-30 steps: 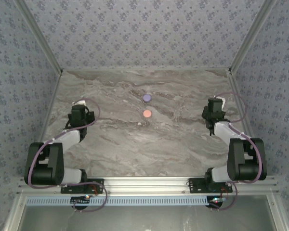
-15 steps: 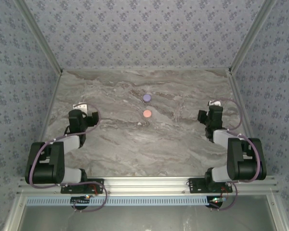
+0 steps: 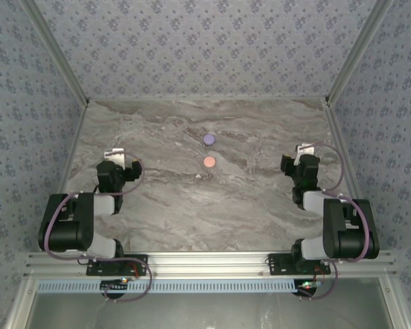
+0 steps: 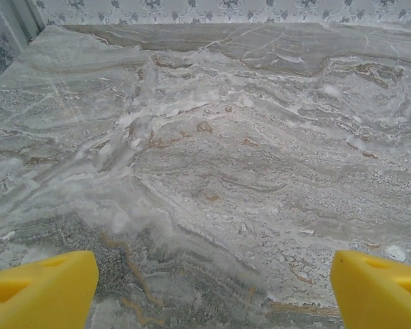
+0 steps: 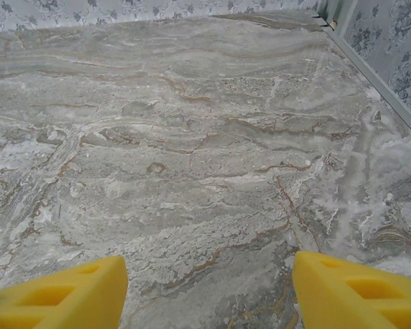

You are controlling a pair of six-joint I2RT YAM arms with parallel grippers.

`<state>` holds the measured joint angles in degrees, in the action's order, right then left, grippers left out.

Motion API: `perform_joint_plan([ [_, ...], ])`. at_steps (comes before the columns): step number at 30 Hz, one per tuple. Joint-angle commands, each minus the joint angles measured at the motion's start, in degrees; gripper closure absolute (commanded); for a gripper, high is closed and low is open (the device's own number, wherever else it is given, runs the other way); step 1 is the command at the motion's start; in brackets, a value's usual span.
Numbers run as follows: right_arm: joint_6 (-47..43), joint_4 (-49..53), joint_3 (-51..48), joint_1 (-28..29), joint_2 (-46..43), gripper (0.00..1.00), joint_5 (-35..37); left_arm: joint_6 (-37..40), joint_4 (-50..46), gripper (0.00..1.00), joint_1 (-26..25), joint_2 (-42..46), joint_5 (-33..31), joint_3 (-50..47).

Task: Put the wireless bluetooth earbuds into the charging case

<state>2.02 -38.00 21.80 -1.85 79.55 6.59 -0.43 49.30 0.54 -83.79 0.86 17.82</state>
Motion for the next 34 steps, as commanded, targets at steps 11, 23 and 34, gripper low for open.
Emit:
perform_joint_plan([
  [11,-3.78,-8.22,0.08,0.44,7.48,0.00,-4.57,-0.89,-2.97,0.01,0.60,-3.98,-2.51,5.90],
  [23,-3.43,-7.62,0.43,-0.32,7.63,0.00,-6.16,-0.80,-3.07,0.01,0.45,-4.00,-2.53,5.93],
  [34,-3.43,-7.79,0.26,-0.34,7.47,0.00,-6.15,-0.80,-3.07,0.01,0.49,-3.97,-2.55,5.92],
])
